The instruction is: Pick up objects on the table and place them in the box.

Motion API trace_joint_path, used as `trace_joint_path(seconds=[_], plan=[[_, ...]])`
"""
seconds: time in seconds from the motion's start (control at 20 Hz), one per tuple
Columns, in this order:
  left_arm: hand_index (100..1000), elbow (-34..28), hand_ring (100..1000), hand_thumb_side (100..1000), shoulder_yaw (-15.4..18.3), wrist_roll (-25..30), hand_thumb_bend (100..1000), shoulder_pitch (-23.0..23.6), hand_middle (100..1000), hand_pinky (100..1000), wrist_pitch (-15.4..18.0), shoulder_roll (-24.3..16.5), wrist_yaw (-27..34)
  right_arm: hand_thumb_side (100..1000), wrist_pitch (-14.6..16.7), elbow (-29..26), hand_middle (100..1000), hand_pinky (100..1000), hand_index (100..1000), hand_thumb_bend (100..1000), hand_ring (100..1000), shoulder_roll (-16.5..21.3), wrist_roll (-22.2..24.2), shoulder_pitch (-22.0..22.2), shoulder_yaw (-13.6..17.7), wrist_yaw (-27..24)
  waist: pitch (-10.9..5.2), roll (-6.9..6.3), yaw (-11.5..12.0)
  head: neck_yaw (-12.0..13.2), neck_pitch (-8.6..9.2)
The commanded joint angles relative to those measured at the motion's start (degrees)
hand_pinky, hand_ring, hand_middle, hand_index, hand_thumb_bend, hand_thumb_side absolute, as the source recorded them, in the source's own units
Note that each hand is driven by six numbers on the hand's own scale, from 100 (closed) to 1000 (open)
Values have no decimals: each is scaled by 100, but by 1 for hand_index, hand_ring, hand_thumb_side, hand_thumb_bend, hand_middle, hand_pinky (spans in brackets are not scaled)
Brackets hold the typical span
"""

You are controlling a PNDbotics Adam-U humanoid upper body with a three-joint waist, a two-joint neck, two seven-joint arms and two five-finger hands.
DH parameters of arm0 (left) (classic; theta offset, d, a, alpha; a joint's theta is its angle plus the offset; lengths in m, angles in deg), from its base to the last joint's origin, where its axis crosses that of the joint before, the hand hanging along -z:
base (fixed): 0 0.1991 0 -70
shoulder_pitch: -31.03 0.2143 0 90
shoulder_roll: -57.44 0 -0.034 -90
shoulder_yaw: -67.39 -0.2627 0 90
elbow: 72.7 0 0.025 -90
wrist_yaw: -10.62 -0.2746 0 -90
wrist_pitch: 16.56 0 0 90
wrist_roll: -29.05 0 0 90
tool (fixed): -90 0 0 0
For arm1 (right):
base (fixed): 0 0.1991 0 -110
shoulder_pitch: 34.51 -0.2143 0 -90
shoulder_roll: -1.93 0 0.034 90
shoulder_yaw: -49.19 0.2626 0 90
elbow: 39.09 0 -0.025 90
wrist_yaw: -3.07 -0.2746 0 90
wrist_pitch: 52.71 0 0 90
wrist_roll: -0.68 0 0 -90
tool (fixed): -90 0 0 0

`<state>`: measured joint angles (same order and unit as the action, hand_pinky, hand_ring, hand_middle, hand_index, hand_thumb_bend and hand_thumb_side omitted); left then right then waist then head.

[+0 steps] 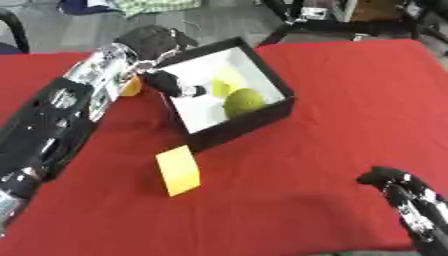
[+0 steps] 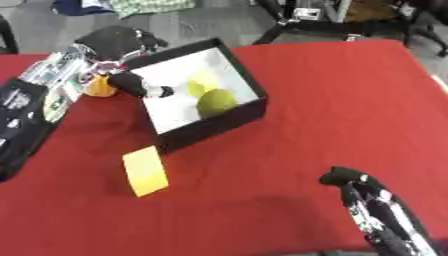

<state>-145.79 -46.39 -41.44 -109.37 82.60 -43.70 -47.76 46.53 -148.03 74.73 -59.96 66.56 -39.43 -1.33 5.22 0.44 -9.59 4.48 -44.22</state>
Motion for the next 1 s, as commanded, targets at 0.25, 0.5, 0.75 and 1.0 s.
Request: trace_joint_path(seconds=[0.25, 0.5, 0.75, 1.0], plan=[[909, -1216, 667, 802, -179, 141, 479, 489, 713, 792, 678, -1236, 719, 525, 7, -62, 712, 1000, 809, 100, 804, 78, -46, -32, 49, 19, -155, -63, 50, -47, 11], [910, -2002, 669, 824, -63, 280, 482, 1256, 711, 790, 965, -2019, 1202, 524, 10, -71, 712, 1000, 809, 100, 804, 87, -62, -51, 60, 44, -134, -90, 53, -87, 11], [909, -2774, 661, 873, -173, 683, 480, 2027, 701, 786, 636, -2464, 1677, 525, 16, -76, 712, 1000, 809, 100, 804, 95, -56, -58, 51, 52, -113, -97, 52, -64, 11], [904, -3421, 648, 895, -151, 1171, 463, 2665, 686, 781, 150, -2506, 2168, 524, 15, -75, 712, 1000, 809, 100, 803, 100, -61, -71, 48, 45, -108, -95, 19, -33, 11]])
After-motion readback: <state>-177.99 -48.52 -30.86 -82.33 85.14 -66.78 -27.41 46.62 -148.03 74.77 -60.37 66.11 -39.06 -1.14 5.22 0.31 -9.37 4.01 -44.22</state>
